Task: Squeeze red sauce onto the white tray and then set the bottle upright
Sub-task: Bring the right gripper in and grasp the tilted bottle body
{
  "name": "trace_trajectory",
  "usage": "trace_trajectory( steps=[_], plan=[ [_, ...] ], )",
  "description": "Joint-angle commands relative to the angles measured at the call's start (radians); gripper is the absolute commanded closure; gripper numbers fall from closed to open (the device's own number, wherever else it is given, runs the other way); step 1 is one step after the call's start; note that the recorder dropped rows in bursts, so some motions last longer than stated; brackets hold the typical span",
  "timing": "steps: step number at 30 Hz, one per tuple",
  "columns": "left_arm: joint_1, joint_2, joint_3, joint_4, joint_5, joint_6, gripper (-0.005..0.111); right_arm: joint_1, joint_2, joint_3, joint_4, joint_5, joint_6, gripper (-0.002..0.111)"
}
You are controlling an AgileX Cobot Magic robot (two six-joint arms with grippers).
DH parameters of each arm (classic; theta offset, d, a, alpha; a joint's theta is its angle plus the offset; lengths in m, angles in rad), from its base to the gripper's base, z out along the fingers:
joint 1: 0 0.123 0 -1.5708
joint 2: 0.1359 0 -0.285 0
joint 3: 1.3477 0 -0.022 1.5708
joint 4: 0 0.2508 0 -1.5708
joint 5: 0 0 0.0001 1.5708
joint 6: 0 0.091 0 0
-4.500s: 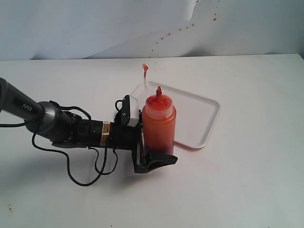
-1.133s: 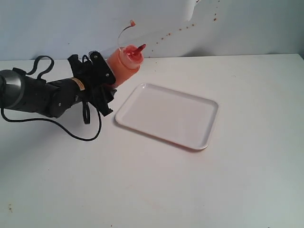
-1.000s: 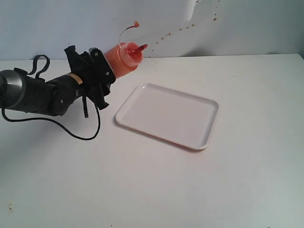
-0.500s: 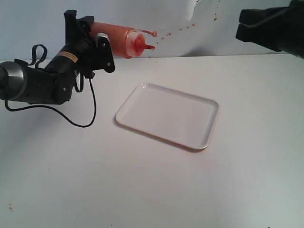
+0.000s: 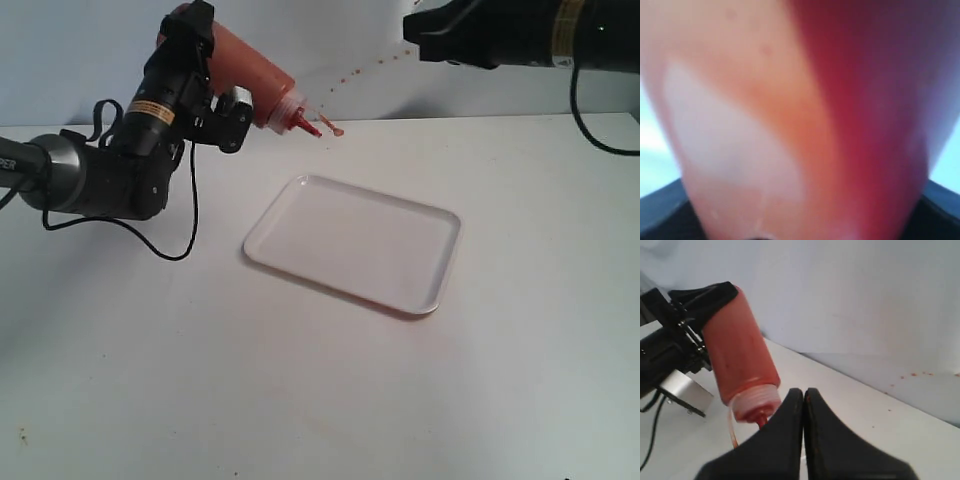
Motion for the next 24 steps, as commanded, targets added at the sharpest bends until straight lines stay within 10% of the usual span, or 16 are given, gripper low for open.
trace_trajectory(
  steps=[1, 9, 15, 24],
  plan=[
    [0.001, 0.016, -0.014, 0.132, -0.152, -0.003, 0.107, 0.003, 0.096, -0.168, -0.181, -0.062, 0.239, 0.108],
    [0.001, 0.02, -0.014, 0.229, -0.163, -0.003, 0.107, 0.003, 0.202, -0.3, -0.258, -0.072, 0.33, 0.089],
    [0.001, 0.02, -0.014, 0.277, -0.17, -0.003, 0.107, 0.025, 0.245, -0.3, -0.258, -0.022, 0.328, 0.007],
    [0.001, 0.02, -0.014, 0.284, -0.17, -0.003, 0.107, 0.125, 0.281, -0.302, -0.258, 0.05, 0.238, 0.004]
  ],
)
